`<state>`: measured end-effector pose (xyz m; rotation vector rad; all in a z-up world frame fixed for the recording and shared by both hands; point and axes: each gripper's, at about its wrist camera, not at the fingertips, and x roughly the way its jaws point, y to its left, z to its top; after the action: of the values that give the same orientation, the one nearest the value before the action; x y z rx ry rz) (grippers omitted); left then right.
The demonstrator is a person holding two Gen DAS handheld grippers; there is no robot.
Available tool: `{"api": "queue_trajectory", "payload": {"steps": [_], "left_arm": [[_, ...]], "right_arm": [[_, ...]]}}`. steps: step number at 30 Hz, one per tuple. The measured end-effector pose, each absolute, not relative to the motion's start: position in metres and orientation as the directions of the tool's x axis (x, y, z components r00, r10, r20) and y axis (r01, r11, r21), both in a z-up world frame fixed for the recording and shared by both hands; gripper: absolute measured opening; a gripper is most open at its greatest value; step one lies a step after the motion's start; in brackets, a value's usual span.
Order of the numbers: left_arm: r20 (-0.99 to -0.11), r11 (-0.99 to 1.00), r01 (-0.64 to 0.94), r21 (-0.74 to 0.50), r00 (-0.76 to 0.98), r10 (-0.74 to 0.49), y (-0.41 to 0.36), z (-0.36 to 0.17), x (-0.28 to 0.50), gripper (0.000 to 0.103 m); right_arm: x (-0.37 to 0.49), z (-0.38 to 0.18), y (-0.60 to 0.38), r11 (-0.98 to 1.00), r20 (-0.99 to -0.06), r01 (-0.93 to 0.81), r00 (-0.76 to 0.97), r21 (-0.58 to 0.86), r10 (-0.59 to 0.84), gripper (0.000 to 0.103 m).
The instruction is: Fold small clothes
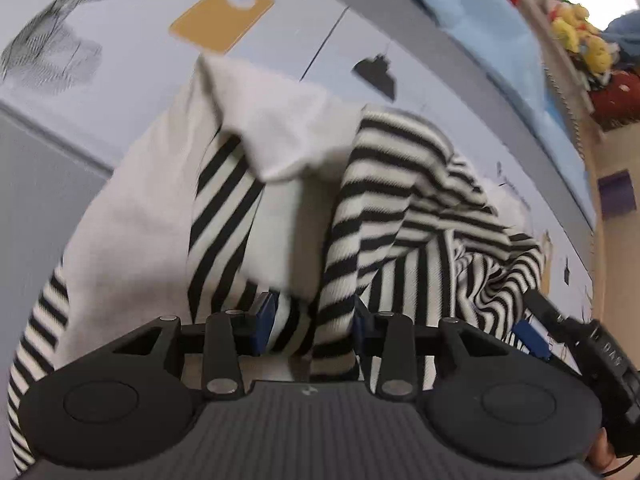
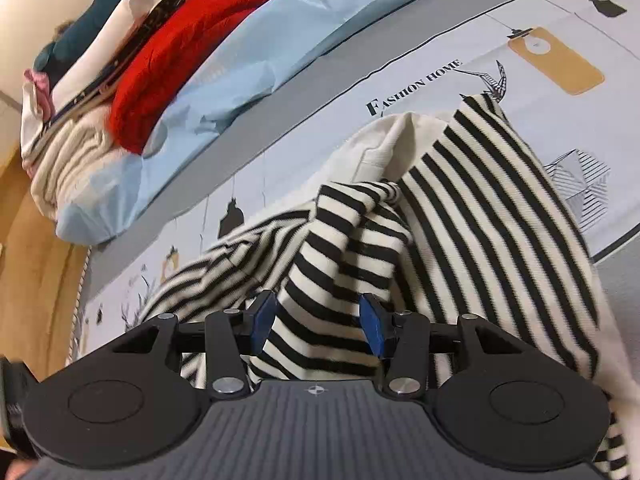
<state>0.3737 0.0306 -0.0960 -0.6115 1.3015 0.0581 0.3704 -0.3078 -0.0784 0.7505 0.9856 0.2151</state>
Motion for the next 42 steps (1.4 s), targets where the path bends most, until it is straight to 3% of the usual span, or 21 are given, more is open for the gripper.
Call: {"api": "queue_trajectory", "payload": {"steps": [8,9,10,11,12,14,17,19,21,23,24,26,27,31,33,37,38,40,41,42], "left_arm": [[-0.92,0.797,-0.462,-0.389,0.242,-0.308,0.021,-0.104,0.356,0.041],[-0.919,0.791,-0.47,-0.392,0.245,-0.31,0.021,-0.103,0.356,0.039],[-0.916,0.784,-0.477,-0.398,0.252,-0.311,0.023,-0.103,0.356,0.034],[-0.911,0.774,-0.484,-0.409,0.266,-0.316,0.025,-0.102,0.356,0.02],[-0.901,0.762,-0.485,-0.429,0.288,-0.325,0.028,-0.1,0.357,0.007],[-0.876,0.762,-0.451,-0.466,0.354,-0.327,0.033,-0.092,0.365,0.004],[-0.838,0.773,-0.402,-0.49,0.461,-0.291,0.044,-0.082,0.379,0.003],[-0.775,0.765,-0.356,-0.537,0.566,-0.28,0.056,-0.07,0.388,0.003],[-0.678,0.757,-0.288,-0.586,0.686,-0.264,0.066,-0.05,0.388,0.003],[-0.56,0.742,-0.21,-0.637,0.787,-0.259,0.074,-0.03,0.381,0.003],[-0.51,0.733,-0.174,-0.658,0.818,-0.264,0.075,-0.022,0.377,0.003],[-0.484,0.719,-0.144,-0.68,0.825,-0.293,0.075,-0.018,0.375,0.003],[-0.511,0.718,-0.159,-0.678,0.804,-0.304,0.074,-0.022,0.375,0.003],[-0.803,0.748,-0.412,-0.52,0.536,-0.262,0.077,-0.066,0.377,0.003],[-0.866,0.708,-0.52,-0.478,0.413,-0.281,0.086,-0.091,0.365,0.003],[-0.897,0.747,-0.507,-0.431,0.329,-0.294,0.085,-0.099,0.362,0.009],[-0.9,0.763,-0.492,-0.419,0.337,-0.278,0.084,-0.096,0.364,0.017],[-0.901,0.784,-0.476,-0.399,0.36,-0.241,0.083,-0.086,0.368,0.042],[-0.901,0.789,-0.472,-0.392,0.37,-0.226,0.083,-0.082,0.367,0.054],[-0.902,0.791,-0.472,-0.388,0.371,-0.222,0.082,-0.081,0.367,0.057]], "right_arm": [[0.379,-0.085,-0.288,0.746,-0.7,0.186,0.544,0.639,0.463,0.048],[0.379,-0.085,-0.287,0.752,-0.704,0.185,0.543,0.632,0.458,0.038],[0.379,-0.086,-0.287,0.752,-0.703,0.184,0.543,0.633,0.459,0.021],[0.378,-0.085,-0.288,0.745,-0.701,0.191,0.544,0.639,0.461,0.013],[0.378,-0.085,-0.29,0.736,-0.696,0.199,0.549,0.647,0.464,0.005],[0.375,-0.081,-0.299,0.712,-0.67,0.199,0.573,0.673,0.472,0.002],[0.368,-0.07,-0.321,0.593,-0.531,0.154,0.654,0.79,0.539,0.002],[0.357,-0.059,-0.344,0.431,-0.337,0.071,0.74,0.9,0.582,0.002],[0.344,-0.049,-0.366,0.275,-0.125,-0.046,0.811,0.96,0.571,0.002],[0.337,-0.042,-0.382,0.2,-0.011,-0.124,0.823,0.972,0.567,0.002],[0.336,-0.042,-0.387,0.199,-0.007,-0.13,0.821,0.971,0.571,0.002],[0.336,-0.048,-0.393,0.233,-0.085,-0.063,0.815,0.97,0.573,0.002],[0.338,-0.053,-0.394,0.258,-0.145,-0.01,0.805,0.966,0.576,0.002],[0.347,-0.073,-0.383,0.548,-0.559,0.231,0.609,0.804,0.563,0.002],[0.343,-0.088,-0.371,0.669,-0.7,0.267,0.472,0.693,0.536,0.002],[0.34,-0.094,-0.358,0.772,-0.778,0.212,0.383,0.599,0.498,0.005],[0.341,-0.09,-0.356,0.789,-0.783,0.19,0.389,0.584,0.486,0.008],[0.344,-0.084,-0.359,0.789,-0.77,0.176,0.419,0.589,0.481,0.012],[0.345,-0.082,-0.36,0.78,-0.76,0.181,0.436,0.599,0.482,0.017],[0.344,-0.081,-0.36,0.771,-0.75,0.19,0.455,0.608,0.479,0.031]]}}
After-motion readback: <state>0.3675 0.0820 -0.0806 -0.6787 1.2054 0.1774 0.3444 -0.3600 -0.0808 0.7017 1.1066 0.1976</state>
